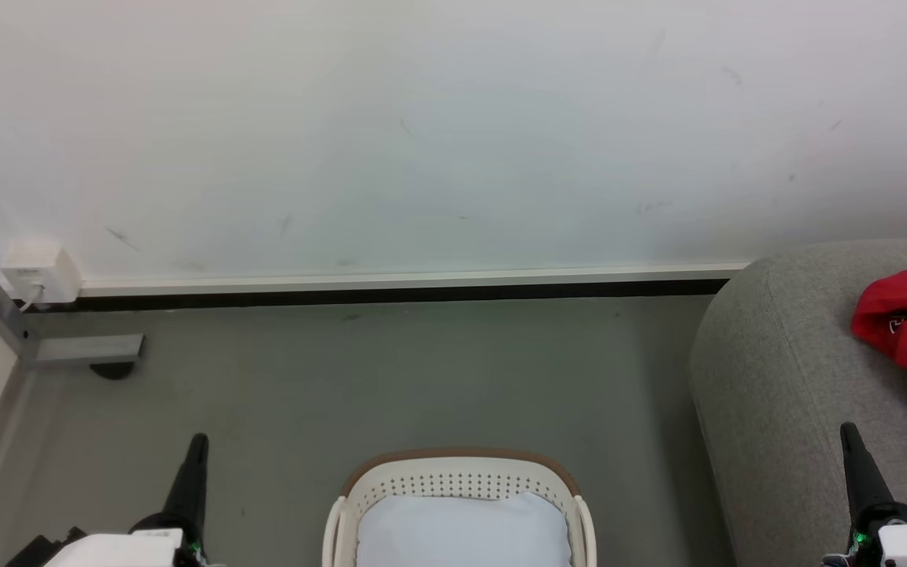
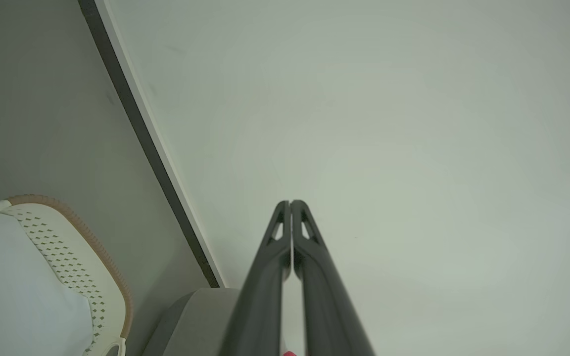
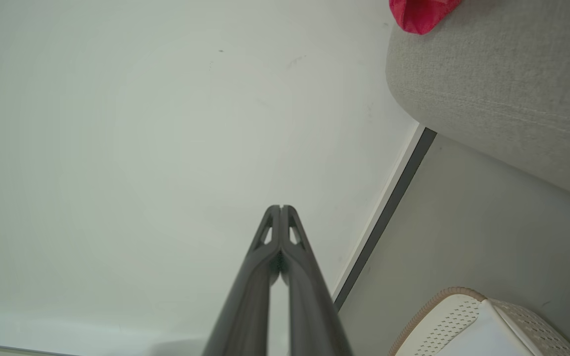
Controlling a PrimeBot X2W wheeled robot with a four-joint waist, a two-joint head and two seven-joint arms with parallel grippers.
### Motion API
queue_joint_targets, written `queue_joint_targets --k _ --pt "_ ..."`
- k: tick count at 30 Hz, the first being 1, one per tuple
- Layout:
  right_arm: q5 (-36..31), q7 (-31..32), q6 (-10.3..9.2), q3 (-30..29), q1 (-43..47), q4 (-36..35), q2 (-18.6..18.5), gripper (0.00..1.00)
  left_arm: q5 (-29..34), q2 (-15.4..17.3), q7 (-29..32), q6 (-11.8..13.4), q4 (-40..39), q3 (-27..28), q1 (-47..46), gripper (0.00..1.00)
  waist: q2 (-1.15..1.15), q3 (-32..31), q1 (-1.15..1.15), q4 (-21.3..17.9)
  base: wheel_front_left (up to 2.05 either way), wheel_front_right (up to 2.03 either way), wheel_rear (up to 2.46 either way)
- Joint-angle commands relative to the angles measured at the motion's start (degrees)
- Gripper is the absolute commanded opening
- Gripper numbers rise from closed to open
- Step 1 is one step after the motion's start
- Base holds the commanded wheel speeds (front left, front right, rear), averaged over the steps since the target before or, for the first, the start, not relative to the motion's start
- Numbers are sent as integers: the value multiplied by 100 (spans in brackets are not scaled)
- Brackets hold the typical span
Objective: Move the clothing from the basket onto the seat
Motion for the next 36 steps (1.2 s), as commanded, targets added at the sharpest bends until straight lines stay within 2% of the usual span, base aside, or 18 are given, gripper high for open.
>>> queue_joint_targets --k 1,24,36 --pt "87 39 -10 -40 -79 -4 3 0 -73 50 43 -32 -40 24 -74 0 0 0 0 1 0 0 0" --pt "886 290 -12 -183 -133 24 36 0 -1006 54 281 -43 -100 56 -110 0 0 15 0 31 0 0 0" --pt "851 288 -12 -189 -132 24 41 0 -988 52 279 -43 -97 54 -108 0 0 15 0 31 0 0 0"
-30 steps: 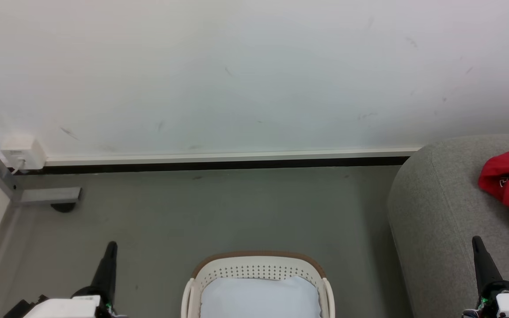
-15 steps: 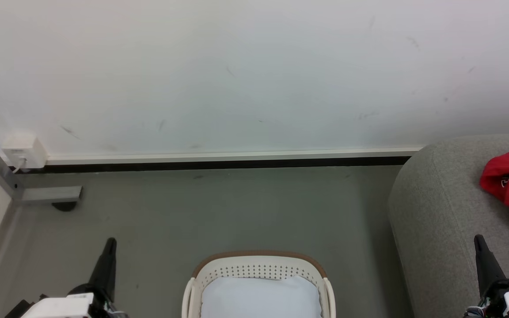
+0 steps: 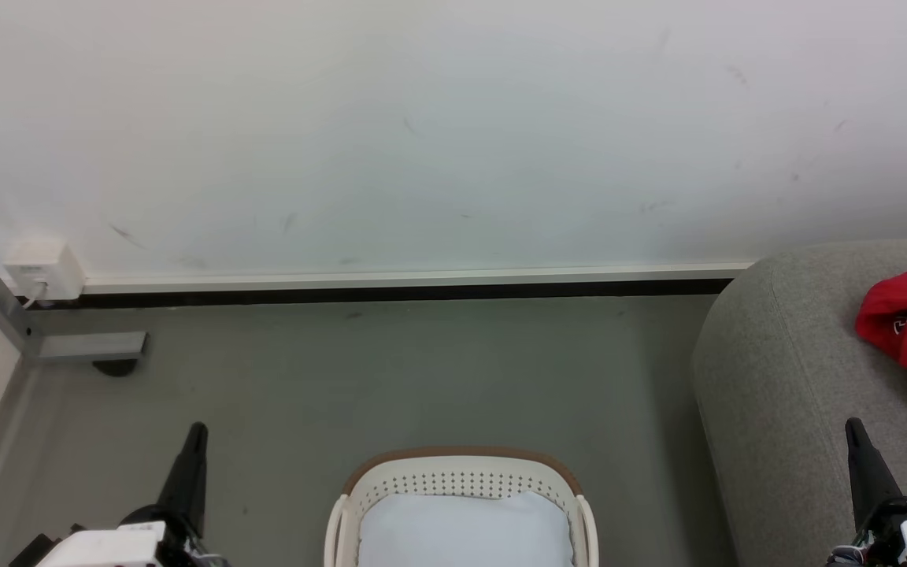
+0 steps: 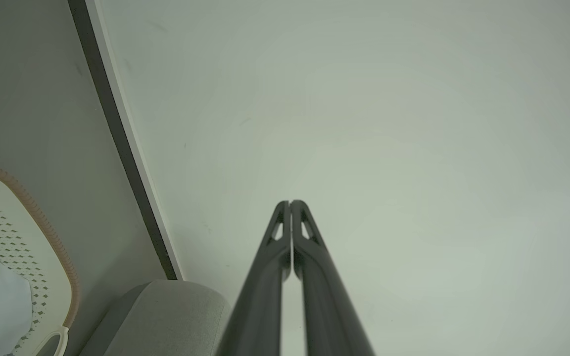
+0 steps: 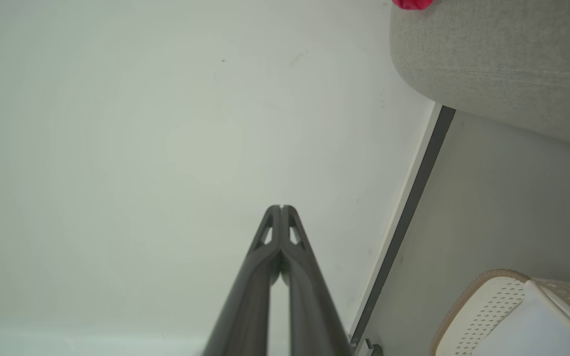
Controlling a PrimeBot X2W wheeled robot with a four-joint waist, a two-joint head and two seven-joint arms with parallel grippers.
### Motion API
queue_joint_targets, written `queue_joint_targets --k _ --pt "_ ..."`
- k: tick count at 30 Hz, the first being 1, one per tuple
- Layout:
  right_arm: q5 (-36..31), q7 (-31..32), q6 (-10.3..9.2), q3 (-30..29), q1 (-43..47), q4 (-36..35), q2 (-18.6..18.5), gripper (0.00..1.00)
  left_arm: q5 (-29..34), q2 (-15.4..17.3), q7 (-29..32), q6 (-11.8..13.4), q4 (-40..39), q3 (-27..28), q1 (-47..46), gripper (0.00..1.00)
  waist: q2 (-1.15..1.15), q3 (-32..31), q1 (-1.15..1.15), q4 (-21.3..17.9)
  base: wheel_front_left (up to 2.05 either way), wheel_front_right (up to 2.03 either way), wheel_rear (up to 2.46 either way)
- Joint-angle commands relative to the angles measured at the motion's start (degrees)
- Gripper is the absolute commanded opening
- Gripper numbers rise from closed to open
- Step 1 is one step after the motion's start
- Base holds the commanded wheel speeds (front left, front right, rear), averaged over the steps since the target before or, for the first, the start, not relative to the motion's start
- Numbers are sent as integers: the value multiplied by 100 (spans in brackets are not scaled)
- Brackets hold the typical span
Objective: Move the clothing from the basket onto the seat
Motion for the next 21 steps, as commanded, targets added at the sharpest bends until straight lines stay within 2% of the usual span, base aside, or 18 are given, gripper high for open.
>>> queue_joint_targets --k 1,21 --pt "-5 20 -12 -23 -69 15 8 0 -76 40 21 -35 -18 13 -52 0 0 0 0 0 0 0 0" --pt "-19 17 -12 -34 -70 16 14 0 -76 40 22 -34 -18 12 -51 0 0 0 0 0 0 0 0"
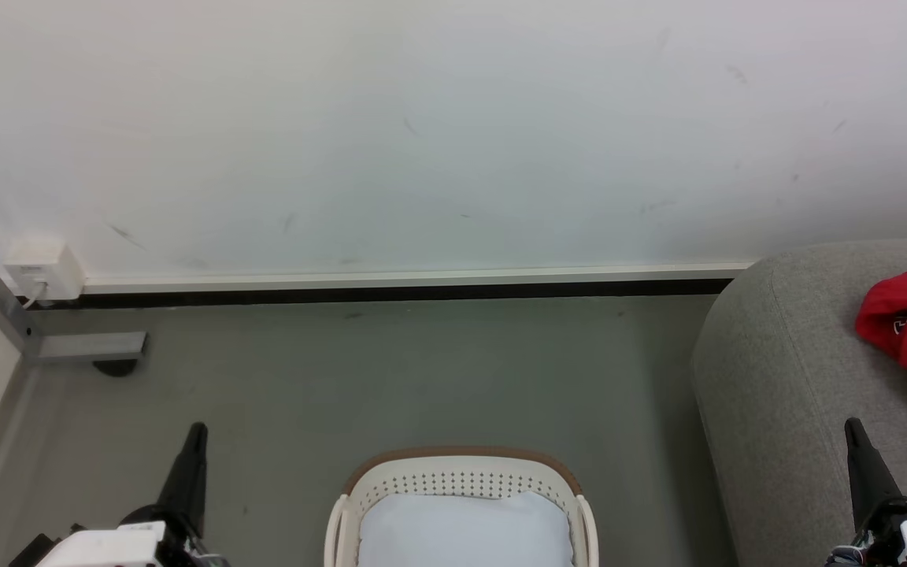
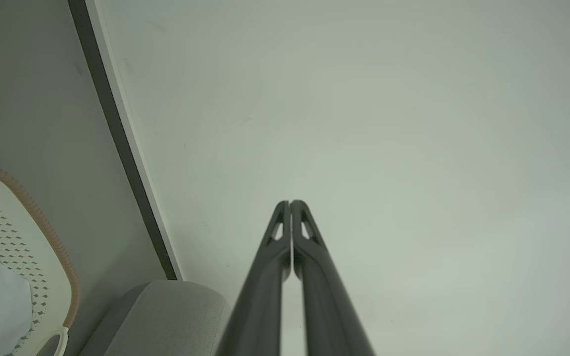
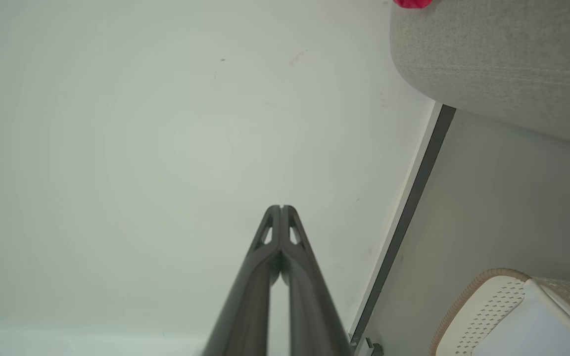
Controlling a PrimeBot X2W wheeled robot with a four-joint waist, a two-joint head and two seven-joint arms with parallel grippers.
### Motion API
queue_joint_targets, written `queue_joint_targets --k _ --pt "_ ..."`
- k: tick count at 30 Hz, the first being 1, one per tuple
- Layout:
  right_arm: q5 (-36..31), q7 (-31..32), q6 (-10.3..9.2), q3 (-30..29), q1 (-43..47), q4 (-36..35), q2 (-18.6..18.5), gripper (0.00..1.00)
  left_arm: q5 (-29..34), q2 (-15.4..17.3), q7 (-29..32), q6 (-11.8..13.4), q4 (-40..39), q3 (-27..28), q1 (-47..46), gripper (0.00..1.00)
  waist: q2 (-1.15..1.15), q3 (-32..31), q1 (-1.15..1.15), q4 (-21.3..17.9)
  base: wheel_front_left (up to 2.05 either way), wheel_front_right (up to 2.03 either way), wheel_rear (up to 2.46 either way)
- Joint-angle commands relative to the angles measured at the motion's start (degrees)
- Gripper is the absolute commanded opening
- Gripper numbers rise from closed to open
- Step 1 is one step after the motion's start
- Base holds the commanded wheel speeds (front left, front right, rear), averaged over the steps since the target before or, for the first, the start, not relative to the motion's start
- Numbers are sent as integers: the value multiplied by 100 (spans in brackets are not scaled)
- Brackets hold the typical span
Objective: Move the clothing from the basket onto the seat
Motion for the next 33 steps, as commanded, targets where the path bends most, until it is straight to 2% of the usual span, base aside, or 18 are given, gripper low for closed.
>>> queue_joint_targets --k 1,33 --pt "-19 -3 -12 -26 -70 16 6 0 -77 40 23 -33 -17 12 -50 0 0 0 0 0 0 0 0" --pt "-34 11 -12 -37 -71 17 14 0 -77 40 22 -33 -18 11 -50 0 0 0 0 0 0 0 0"
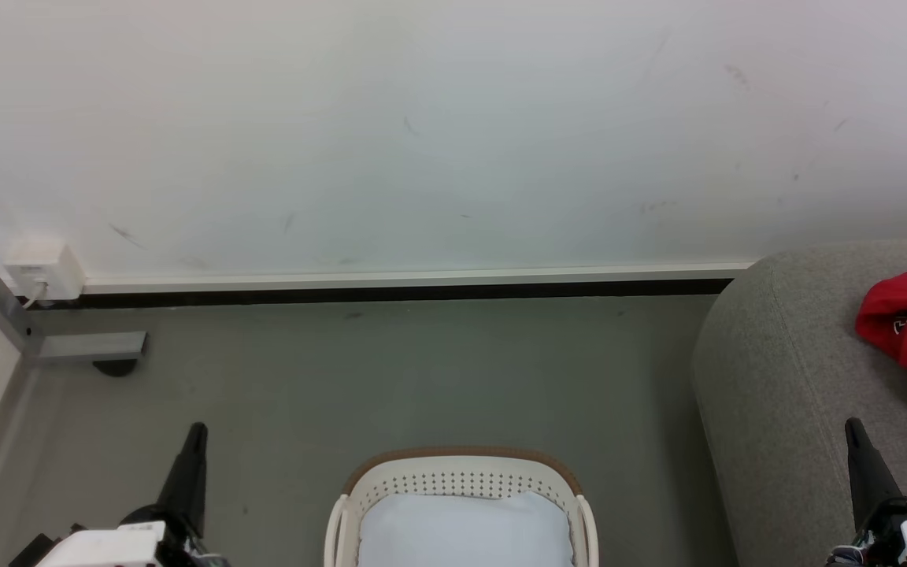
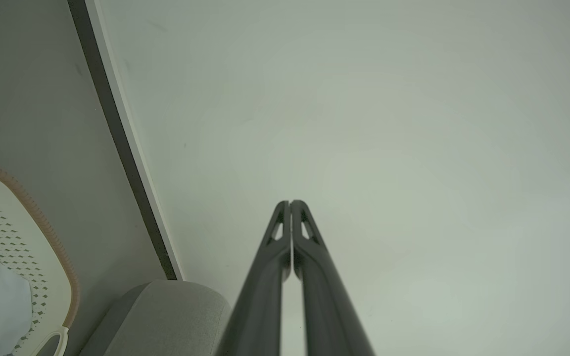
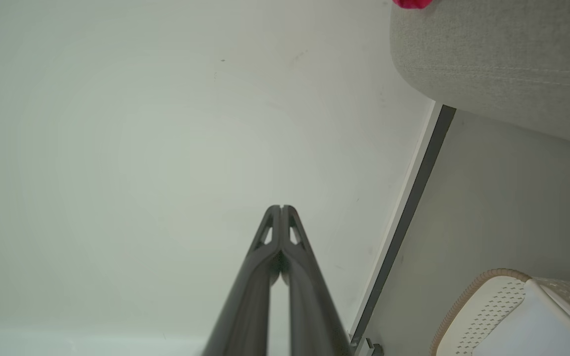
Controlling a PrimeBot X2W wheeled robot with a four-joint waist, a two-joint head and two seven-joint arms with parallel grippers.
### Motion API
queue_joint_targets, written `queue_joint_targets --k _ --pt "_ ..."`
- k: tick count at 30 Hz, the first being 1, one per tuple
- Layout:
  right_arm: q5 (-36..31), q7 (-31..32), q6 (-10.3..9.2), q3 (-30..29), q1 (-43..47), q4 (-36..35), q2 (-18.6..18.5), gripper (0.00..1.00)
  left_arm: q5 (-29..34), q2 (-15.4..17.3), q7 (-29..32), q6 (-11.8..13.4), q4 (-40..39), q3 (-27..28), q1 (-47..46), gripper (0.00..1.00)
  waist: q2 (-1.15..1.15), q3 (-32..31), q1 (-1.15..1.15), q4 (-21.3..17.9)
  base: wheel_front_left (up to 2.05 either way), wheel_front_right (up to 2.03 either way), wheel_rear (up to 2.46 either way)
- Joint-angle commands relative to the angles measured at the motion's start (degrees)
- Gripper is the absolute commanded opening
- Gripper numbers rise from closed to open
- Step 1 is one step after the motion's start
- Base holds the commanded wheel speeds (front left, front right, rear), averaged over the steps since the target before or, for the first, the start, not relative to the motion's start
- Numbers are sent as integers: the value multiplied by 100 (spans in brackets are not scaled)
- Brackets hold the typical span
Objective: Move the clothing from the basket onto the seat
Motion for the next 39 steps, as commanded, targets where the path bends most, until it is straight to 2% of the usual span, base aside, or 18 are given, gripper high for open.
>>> queue_joint_targets --k 1,39 --pt "-32 9 -12 -26 -70 17 7 0 -77 40 22 -33 -18 11 -49 0 0 0 0 0 0 0 0" --pt "-36 20 -12 -33 -71 17 11 0 -78 40 21 -34 -19 10 -49 0 0 0 0 0 0 0 0"
